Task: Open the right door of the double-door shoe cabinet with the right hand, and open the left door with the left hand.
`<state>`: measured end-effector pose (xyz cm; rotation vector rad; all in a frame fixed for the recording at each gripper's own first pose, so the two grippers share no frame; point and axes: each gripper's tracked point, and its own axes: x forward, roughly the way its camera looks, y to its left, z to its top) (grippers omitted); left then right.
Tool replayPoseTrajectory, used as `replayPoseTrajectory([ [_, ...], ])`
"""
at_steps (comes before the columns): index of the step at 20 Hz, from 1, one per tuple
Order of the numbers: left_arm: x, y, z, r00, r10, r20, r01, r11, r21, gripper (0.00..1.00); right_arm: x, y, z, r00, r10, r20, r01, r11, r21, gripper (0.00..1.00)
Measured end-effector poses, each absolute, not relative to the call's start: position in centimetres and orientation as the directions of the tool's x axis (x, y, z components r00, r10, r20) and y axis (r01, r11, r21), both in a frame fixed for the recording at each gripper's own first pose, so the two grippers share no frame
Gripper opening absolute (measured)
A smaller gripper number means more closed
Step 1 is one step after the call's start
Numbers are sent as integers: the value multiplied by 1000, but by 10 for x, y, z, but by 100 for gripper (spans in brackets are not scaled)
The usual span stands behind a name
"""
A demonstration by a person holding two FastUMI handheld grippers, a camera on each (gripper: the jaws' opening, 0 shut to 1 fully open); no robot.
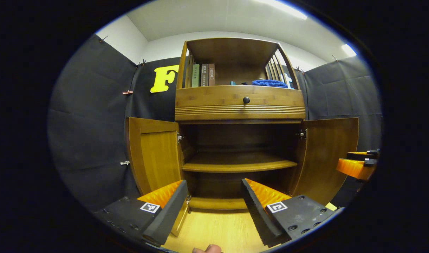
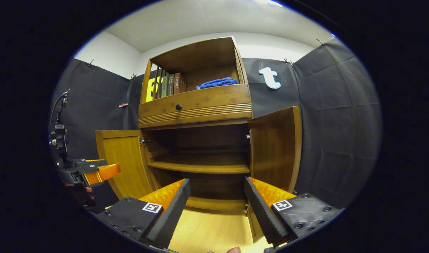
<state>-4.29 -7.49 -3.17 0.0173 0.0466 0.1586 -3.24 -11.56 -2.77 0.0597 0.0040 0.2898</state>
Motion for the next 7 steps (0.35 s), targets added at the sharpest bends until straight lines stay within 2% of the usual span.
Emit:
replayPoseTrajectory([
  [1, -42, -78, -29, 987, 156, -39, -156, 987, 25, 93, -33, -116, -25, 957, 290, 14, -291, 955, 59, 98],
  [2, -41, -80, -29, 986, 160, -38, -159, 987, 30, 93, -33, -116, -24, 955, 298, 15, -298, 953, 56, 92],
  [3, -41, -81, -28, 986, 165, -38, -164, 986, 31, 95, -32, -116, -27, 952, 306, 11, -306, 951, 53, 100],
  [4, -41, -83, -28, 985, 169, -38, -168, 985, 30, 92, -32, -116, -28, 950, 312, 8, -312, 949, 49, 100],
  [5, -41, -86, -28, 985, 171, -38, -170, 985, 27, 92, -32, -116, -28, 949, 317, 8, -317, 947, 47, 92],
  [7, -42, -89, -31, 983, 175, -45, -174, 984, 32, 95, -31, -119, -27, 946, 324, 10, -324, 944, 54, 92],
])
